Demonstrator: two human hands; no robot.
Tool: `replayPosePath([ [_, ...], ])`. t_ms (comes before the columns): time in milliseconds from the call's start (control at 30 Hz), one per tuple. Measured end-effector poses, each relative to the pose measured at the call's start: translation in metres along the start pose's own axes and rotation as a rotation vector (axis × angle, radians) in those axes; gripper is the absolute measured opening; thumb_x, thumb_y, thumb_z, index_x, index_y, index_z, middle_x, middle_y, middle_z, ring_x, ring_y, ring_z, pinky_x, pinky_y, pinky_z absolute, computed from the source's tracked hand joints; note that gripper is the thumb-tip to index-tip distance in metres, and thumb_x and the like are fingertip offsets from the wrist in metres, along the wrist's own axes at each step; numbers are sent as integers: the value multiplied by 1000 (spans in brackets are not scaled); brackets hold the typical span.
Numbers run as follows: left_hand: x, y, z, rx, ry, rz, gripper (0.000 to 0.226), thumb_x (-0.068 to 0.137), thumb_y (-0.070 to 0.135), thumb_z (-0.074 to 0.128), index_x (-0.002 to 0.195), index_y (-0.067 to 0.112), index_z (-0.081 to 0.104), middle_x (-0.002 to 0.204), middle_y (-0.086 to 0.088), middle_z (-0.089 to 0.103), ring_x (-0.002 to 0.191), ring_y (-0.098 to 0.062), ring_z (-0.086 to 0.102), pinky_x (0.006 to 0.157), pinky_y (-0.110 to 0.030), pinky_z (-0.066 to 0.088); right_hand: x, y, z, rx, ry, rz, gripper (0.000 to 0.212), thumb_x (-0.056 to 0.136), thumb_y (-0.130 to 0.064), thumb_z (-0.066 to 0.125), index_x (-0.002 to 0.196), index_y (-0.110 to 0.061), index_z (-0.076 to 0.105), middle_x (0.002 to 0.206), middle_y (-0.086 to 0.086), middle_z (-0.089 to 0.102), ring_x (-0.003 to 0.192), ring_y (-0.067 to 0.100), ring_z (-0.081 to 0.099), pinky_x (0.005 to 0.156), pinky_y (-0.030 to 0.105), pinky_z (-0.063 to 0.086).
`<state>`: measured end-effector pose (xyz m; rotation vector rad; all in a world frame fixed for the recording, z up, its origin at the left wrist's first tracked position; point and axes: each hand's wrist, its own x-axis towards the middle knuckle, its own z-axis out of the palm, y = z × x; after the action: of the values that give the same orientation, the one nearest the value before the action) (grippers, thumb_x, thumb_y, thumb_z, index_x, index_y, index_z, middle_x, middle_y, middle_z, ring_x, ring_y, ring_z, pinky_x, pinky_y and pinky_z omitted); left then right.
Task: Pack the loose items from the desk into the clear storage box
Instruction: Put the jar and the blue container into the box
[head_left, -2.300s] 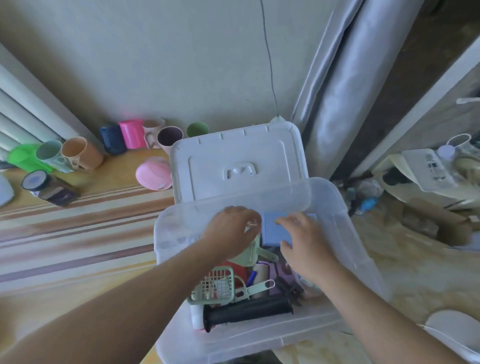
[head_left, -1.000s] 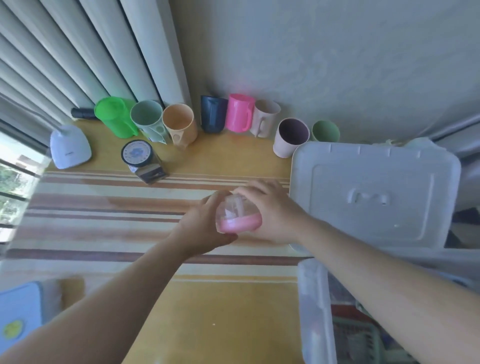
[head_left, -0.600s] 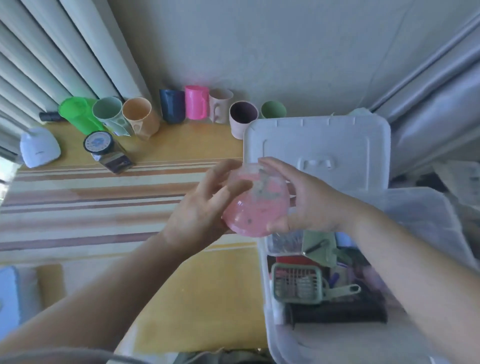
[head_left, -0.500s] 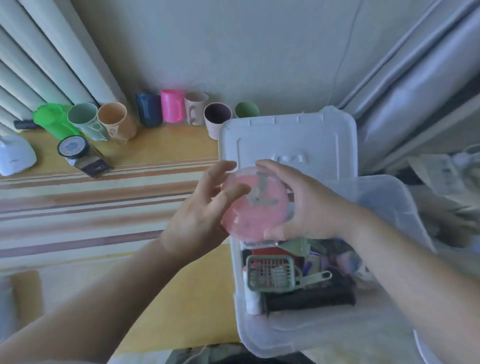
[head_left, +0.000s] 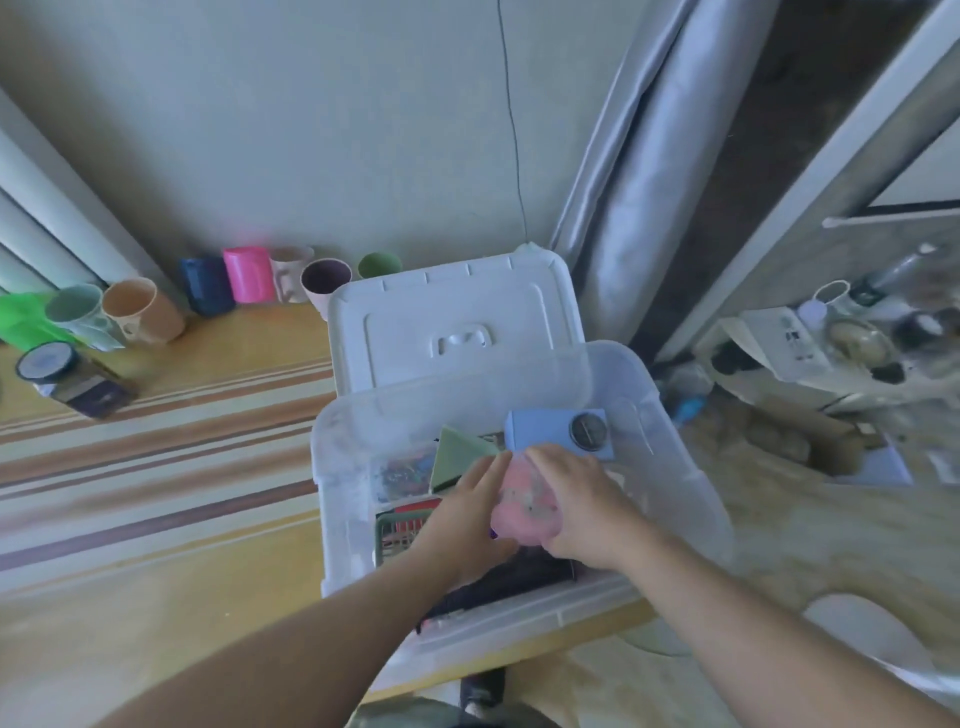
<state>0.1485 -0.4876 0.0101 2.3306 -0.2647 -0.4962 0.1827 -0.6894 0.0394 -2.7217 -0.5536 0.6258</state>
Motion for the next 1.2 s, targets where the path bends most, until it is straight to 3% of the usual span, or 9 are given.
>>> replayPosePath([
  [100,1,-6,8,44,36,-15,101,86,37,77,162,33,11,164,11,19,135,-18,46,102,-27,43,2,2,7,-67,-1,68,82,63,-27,80,128,-38,32,121,-14,39,111,28,50,85,53,52],
  [200,7,-5,16,58,39,-42,99,82,35,81,158,35,17,159,5,27,126,-22,55,98,-32,50,-1,0,2,-172,-25,110,87,68,-26,78,137,-35,27,133,-10,43,117,31,47,97,50,44],
  [333,12,0,11,165,-8,-58,95,78,33,80,153,30,21,154,-5,32,116,-33,62,92,-41,56,-6,-5,-7,-144,-96,151,86,65,-55,73,136,-38,28,136,-12,45,122,28,43,101,49,39],
  [433,6,-5,-1,262,-72,-48,95,82,47,71,157,29,15,153,-4,41,129,-32,54,102,-44,50,-2,-16,-8,-99,-171,176,96,58,-80,63,139,-40,28,138,-13,43,128,26,39,103,53,38],
  [500,-3,-9,-13,350,-112,-26,94,87,55,65,160,30,12,155,-3,42,138,-31,44,112,-46,41,5,-26,-10,-123,-192,176,102,62,-83,59,147,-39,22,148,-10,37,135,29,34,105,55,37],
  [600,-22,-16,-45,357,-30,-14,78,91,38,63,158,36,23,155,-1,39,143,-28,36,115,-45,38,22,-50,-15,-157,-98,86,96,70,-74,46,156,-41,20,160,-7,29,143,32,31,110,54,37],
  [733,-64,-53,-118,299,265,0,56,91,33,63,145,35,49,143,1,50,132,-24,47,107,-41,45,62,-108,-19,-16,150,-191,59,86,-45,68,141,-28,56,144,-4,46,135,27,40,106,50,47],
  [867,-119,-133,-202,265,519,-218,40,89,29,66,129,32,64,135,4,53,125,-22,49,105,-41,46,120,-195,-15,31,183,-360,49,89,-29,68,137,-25,61,141,-3,47,134,22,39,106,48,47],
  [1200,-198,-362,-324,142,481,-672,53,88,35,67,140,38,51,151,-4,36,138,-34,38,109,-46,42,302,-456,46,-106,1,-518,55,92,-24,63,146,-27,50,149,-1,42,134,27,40,103,48,47],
])
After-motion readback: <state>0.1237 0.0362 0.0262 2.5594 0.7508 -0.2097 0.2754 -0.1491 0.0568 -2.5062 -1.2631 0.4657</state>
